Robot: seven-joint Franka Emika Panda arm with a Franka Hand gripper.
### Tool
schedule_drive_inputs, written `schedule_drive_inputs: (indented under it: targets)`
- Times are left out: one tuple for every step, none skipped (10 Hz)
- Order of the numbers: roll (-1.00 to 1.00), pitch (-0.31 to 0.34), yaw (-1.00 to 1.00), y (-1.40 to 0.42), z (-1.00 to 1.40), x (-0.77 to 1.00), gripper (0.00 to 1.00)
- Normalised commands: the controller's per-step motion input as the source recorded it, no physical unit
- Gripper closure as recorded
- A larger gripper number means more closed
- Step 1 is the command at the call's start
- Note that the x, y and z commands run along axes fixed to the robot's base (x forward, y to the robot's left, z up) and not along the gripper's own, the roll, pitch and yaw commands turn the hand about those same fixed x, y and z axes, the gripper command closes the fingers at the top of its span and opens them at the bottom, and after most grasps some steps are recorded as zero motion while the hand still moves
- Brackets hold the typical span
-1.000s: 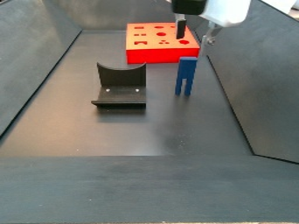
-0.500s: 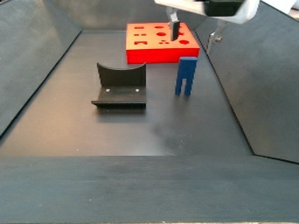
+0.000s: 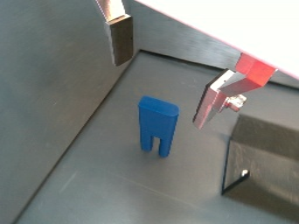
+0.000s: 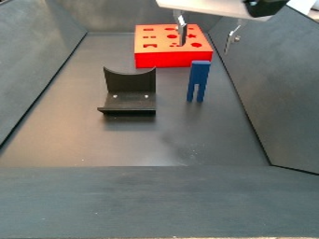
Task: Pick up the square-circle object. Move up. Rotate the square-circle object. Move to above the board. Insert the square-circle object.
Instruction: Rotate the square-circle object.
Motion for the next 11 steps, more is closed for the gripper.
schedule_drive_inputs:
  targets:
    - [-0.01, 0.023, 1.00, -0.01, -0.03, 0.04, 0.00]
    - [-0.01, 0.028, 1.00, -0.01, -0.03, 0.04, 0.00]
    - [-0.01, 0.035, 1.00, -0.01, -0.03, 0.04, 0.00]
    - [-0.01, 0.036, 0.79, -0.01, -0.03, 0.04, 0.00]
    - [-0.01, 0.035, 0.48, -0.01, -0.03, 0.04, 0.00]
    - [-0.01, 0.035, 0.31, -0.01, -0.03, 0.04, 0.00]
    - [-0.01, 0.035, 0.21, -0.01, -0.03, 0.04, 0.00]
    - [-0.01, 0.035, 0.12, 0.00, -1.00, 0.00, 0.00]
    - [-0.01, 0.024, 0.09, 0.00, -1.00, 0.01, 0.00]
    - [-0.01, -0.012, 0.06, 0.00, -1.00, 0.03, 0.00]
    - [-0.01, -0.022, 0.06, 0.00, -0.99, 0.03, 0.00]
